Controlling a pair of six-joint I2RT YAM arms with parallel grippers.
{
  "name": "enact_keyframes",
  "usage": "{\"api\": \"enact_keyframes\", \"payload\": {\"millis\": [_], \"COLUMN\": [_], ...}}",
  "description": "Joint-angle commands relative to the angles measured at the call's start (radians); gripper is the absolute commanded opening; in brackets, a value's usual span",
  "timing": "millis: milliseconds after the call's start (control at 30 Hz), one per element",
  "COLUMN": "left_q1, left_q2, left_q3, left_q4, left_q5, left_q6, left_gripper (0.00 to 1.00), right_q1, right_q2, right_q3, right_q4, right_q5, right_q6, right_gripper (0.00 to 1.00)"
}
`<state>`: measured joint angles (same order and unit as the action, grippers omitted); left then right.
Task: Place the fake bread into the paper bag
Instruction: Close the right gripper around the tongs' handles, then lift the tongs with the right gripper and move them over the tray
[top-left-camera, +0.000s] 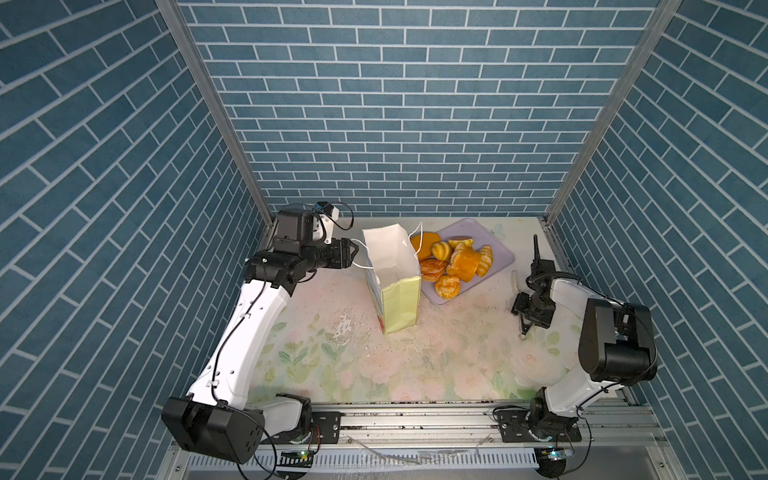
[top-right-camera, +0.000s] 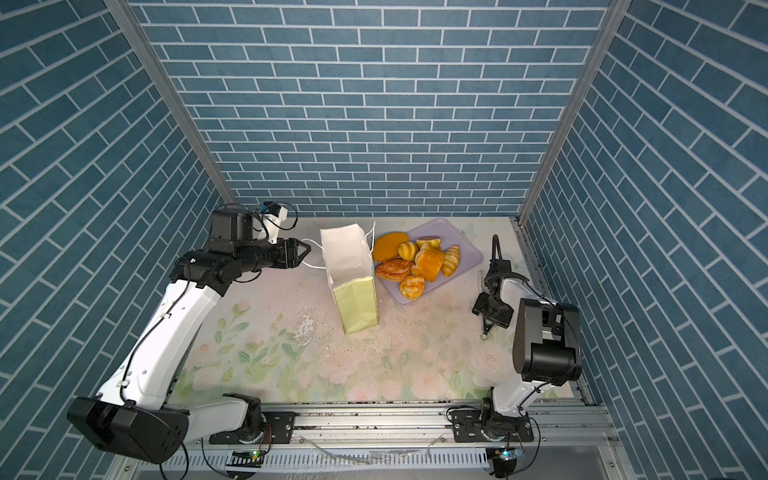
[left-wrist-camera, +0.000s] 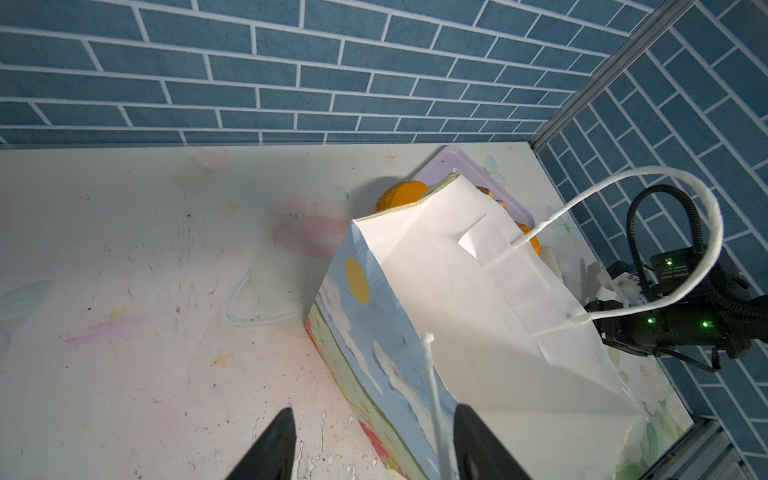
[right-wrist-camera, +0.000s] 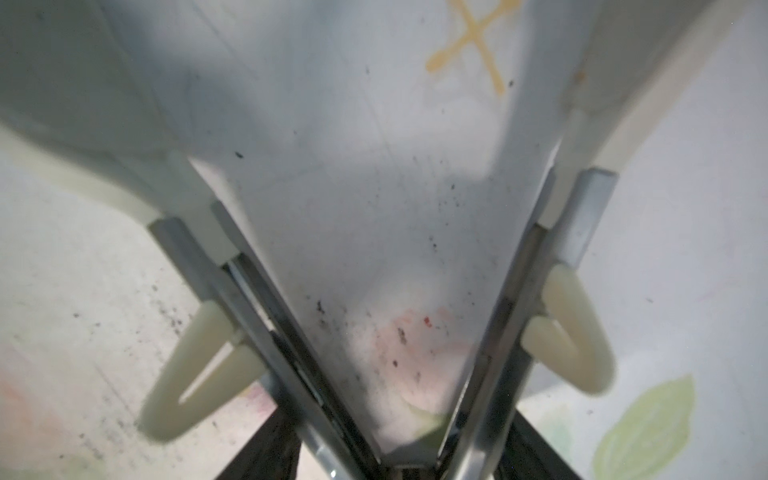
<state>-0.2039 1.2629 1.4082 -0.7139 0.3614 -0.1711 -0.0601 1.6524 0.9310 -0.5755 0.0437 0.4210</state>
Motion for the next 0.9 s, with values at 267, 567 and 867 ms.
{"api": "enact_keyframes", "payload": {"millis": [267,567,867], "left_q1": [0.004,0.003,0.004], "left_q2": [-0.017,-0.022,-0.025], "left_q3": [0.013,0.018,0.03], "left_q4": [0.005,0.004,0.005], "left_q5": [0.014,0.007,0.005], "left_q6": [-0.019,-0.037,-0.057], "left_gripper": [0.62,0.62,0.62], "right_q1": [-0.001,-0.002,0.008], "right_q2": [0.036,-0.045,-0.207], "right_q3": [-0.009,-0.038,-0.008], "right_q4": [-0.021,-0.021,-0.109], "right_q5": [-0.004,-0.002,0.022], "right_q6": [-0.074,-0.077,-0.077], "right_gripper": [0.63,0.51,0.49]}}
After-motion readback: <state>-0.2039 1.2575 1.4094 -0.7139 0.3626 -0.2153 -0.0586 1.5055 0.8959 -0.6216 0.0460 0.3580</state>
